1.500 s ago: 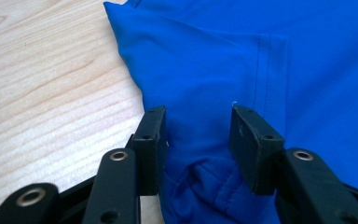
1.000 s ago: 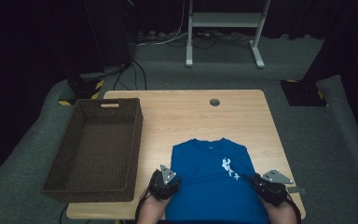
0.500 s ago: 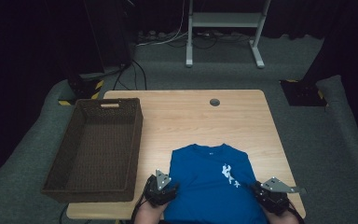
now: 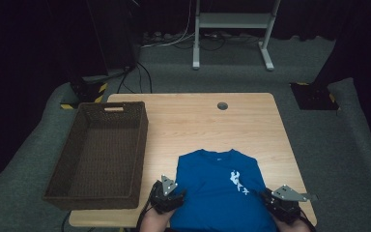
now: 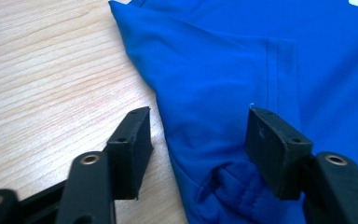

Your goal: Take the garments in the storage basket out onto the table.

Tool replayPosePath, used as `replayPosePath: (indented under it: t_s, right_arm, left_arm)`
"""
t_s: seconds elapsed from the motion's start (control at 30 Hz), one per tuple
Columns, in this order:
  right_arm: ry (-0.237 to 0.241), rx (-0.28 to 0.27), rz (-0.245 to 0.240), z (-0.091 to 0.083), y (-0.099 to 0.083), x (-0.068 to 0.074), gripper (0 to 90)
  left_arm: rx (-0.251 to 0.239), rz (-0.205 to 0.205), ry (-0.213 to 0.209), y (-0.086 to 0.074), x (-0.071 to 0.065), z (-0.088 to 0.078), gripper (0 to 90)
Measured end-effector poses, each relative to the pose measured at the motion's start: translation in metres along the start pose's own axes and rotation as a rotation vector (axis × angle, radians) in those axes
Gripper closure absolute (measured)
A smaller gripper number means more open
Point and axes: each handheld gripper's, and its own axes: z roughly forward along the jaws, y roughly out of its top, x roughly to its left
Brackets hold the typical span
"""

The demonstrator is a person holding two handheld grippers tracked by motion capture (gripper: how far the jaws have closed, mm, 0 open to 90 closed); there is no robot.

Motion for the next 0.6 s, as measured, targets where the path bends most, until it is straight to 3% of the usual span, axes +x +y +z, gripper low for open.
replayPosePath:
  t_s: [0.1, 0.2, 0.47, 0.6]
  right_arm:
    - [0.008, -0.005, 0.004, 0.000, -0.001, -0.001, 73.2]
    - [0.010, -0.006, 0.004, 0.000, -0.001, -0.001, 73.2]
    - [0.014, -0.007, 0.004, 0.000, -0.001, -0.002, 73.2]
    - [0.015, -0.008, 0.006, 0.000, -0.001, -0.002, 73.1]
  left_arm:
    - [0.027, -0.003, -0.007, 0.004, 0.001, 0.002, 33.0]
    - [0.040, -0.063, -0.054, 0.013, 0.006, 0.003, 33.3]
    - [0.018, -0.033, 0.022, 0.046, 0.019, 0.012, 35.7]
    - [0.020, -0.034, 0.028, 0.056, 0.026, 0.023, 40.9]
